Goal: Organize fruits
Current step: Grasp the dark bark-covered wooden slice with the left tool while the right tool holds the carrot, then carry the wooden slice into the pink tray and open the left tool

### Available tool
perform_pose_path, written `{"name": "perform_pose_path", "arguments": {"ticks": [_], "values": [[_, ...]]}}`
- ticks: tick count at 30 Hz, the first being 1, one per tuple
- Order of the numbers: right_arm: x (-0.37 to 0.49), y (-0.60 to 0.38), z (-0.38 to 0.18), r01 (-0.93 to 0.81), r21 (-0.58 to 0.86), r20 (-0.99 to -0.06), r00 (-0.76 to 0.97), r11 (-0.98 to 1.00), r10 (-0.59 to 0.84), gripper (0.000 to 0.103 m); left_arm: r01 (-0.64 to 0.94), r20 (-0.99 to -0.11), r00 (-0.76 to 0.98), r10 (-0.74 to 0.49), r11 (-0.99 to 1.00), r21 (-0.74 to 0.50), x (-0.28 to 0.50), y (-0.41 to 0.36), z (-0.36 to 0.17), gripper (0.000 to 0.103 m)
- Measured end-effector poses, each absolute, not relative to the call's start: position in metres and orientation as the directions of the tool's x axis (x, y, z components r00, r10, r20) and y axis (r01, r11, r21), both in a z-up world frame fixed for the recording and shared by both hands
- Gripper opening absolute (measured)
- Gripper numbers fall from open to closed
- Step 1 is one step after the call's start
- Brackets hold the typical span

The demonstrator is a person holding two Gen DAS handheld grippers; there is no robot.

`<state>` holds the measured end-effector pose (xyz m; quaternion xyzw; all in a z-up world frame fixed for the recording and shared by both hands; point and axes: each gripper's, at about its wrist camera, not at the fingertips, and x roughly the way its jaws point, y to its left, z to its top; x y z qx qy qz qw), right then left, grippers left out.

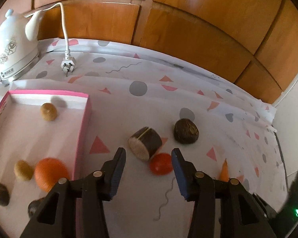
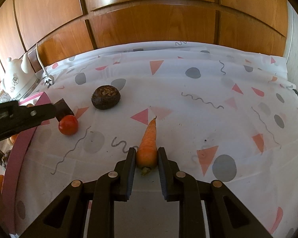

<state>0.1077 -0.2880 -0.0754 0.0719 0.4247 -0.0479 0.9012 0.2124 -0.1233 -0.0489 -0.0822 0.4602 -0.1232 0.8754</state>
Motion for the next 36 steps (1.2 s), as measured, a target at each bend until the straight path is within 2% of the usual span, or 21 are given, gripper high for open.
{"name": "perform_pose_path", "arguments": {"ticks": [10, 11, 16, 26, 36], "values": [[0.107, -0.287, -0.076, 0.146, 0.07, -0.771, 0.636, 0.987, -0.04, 0.022, 0.085, -0.811, 0.523, -0.262, 0.963, -0.256, 0.24, -0.131, -0.07, 0.051], [0.107, -0.287, -0.076, 0.146, 0.069, -0.77, 0.636, 0.987, -0.04, 0.022, 0.088, -0.812, 0.521, -0.263, 0.963, -0.255, 0.241, -0.132, -0.071, 0.043], [0.107, -0.284, -0.076, 0.146, 0.057, -0.771, 0.635, 0.988, -0.05, 0.022, 0.119, -0.8, 0.524, -0.292, 0.955, -0.271, 0.237, -0.126, -0.067, 0.043], [0.108, -0.283, -0.076, 0.145, 0.04, -0.777, 0.627, 0.989, -0.061, 0.022, 0.237, -0.765, 0.552, -0.331, 0.942, -0.237, 0.171, -0.114, -0.035, 0.043], [0.111, -0.286, -0.074, 0.141, 0.044, -0.782, 0.62, 0.989, -0.054, 0.022, 0.353, -0.779, 0.533, -0.33, 0.923, -0.15, 0.092, -0.132, -0.066, 0.043]]}}
